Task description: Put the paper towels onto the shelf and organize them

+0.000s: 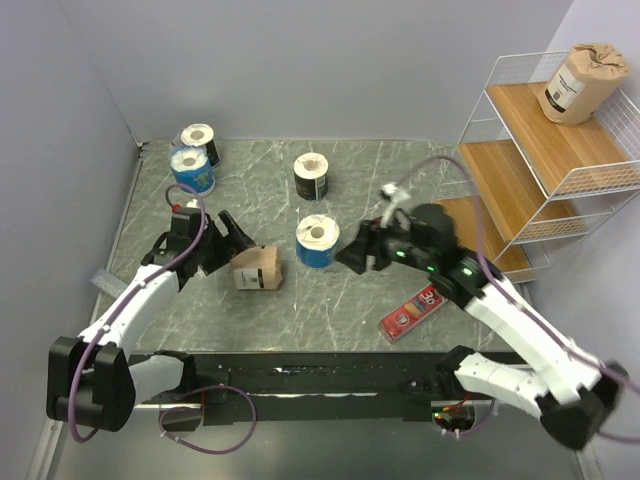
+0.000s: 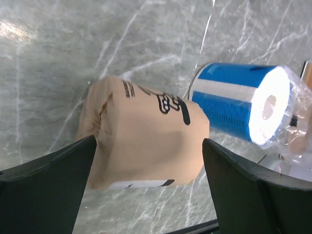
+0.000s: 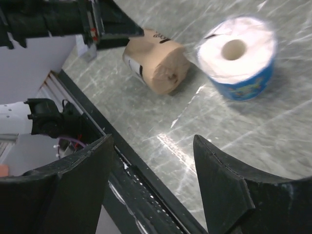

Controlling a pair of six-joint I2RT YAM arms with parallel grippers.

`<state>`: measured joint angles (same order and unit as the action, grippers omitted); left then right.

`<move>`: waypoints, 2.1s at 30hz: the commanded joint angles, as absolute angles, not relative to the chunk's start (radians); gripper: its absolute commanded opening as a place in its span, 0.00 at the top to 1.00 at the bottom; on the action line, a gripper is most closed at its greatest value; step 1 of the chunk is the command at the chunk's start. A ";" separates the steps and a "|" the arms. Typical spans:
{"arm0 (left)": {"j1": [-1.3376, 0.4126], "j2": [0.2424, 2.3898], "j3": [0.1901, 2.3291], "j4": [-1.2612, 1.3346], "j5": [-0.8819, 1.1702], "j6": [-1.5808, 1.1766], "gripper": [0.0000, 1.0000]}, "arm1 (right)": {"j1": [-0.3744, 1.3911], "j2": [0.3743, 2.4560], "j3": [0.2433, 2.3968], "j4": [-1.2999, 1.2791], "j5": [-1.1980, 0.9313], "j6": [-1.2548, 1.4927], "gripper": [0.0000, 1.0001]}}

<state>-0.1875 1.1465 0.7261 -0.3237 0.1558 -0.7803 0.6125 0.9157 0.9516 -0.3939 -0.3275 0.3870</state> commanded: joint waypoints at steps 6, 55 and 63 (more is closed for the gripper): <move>-0.091 1.118 0.801 -0.373 0.075 -0.776 0.04 | 0.837 1.415 1.265 -0.242 -0.127 0.405 0.45; -0.014 1.077 0.977 -0.477 -0.080 -0.532 0.04 | 1.060 1.447 1.160 -0.554 0.250 0.511 0.55; -0.020 1.081 0.896 -0.445 -0.060 -0.598 0.03 | 1.092 1.546 1.377 -0.446 0.224 0.286 0.47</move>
